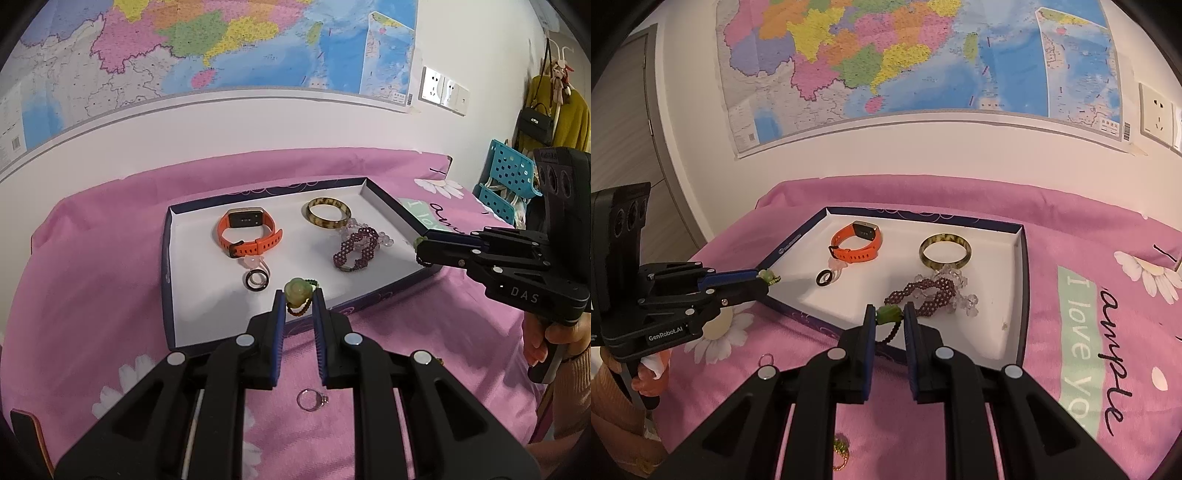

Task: Organize jewelry
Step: 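Carry the green pendant with the left gripper into the tray while the right carries its pendant there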

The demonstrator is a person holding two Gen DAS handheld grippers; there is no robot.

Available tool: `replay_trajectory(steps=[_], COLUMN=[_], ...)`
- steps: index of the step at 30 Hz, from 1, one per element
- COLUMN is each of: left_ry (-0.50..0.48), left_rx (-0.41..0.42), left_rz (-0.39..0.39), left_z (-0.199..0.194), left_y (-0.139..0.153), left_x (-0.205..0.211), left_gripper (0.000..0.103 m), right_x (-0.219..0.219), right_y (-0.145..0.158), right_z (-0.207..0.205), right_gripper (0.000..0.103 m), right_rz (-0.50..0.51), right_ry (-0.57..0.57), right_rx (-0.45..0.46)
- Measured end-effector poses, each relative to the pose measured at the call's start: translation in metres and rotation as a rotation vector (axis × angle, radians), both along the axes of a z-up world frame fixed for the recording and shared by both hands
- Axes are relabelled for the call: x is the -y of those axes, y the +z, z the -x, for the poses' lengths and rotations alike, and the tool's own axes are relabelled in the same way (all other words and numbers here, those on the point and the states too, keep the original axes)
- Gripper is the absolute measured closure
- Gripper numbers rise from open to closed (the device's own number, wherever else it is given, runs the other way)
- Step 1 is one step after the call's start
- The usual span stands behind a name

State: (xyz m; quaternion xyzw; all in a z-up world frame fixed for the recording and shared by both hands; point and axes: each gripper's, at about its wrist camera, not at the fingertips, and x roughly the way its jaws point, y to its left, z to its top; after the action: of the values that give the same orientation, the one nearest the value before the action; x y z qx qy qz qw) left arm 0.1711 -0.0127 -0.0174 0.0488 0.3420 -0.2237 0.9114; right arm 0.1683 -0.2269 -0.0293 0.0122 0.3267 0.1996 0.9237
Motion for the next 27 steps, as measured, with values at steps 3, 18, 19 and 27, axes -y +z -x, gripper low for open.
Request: replay_trajectory(steps=[3, 18, 19, 27], left_ry=[0.008, 0.029, 0.031, 0.048], left_rx=[-0.003, -0.032, -0.034, -0.058], left_rz=[-0.003, -0.023, -0.024, -0.034], left_z=[-0.006, -0.030, -0.031, -0.042], left_y=[-0.001, -0.009, -0.009, -0.014], left_x=[0.000, 0.004, 0.005, 0.005], left_gripper=[0.088, 0.088, 0.088, 0.088], right_x=[0.000, -0.005, -0.006, -0.011], right_y=[-0.001, -0.008, -0.010, -0.018], right_z=[-0.004, -0.026, -0.027, -0.041], right_gripper=[0.089, 0.089, 0.089, 0.089], right_rz=[0.004, 0.024, 0.026, 0.046], right_ry=[-0.002, -0.020, -0.021, -0.025], right_rx=[-0.001, -0.025, -0.028, -0.056])
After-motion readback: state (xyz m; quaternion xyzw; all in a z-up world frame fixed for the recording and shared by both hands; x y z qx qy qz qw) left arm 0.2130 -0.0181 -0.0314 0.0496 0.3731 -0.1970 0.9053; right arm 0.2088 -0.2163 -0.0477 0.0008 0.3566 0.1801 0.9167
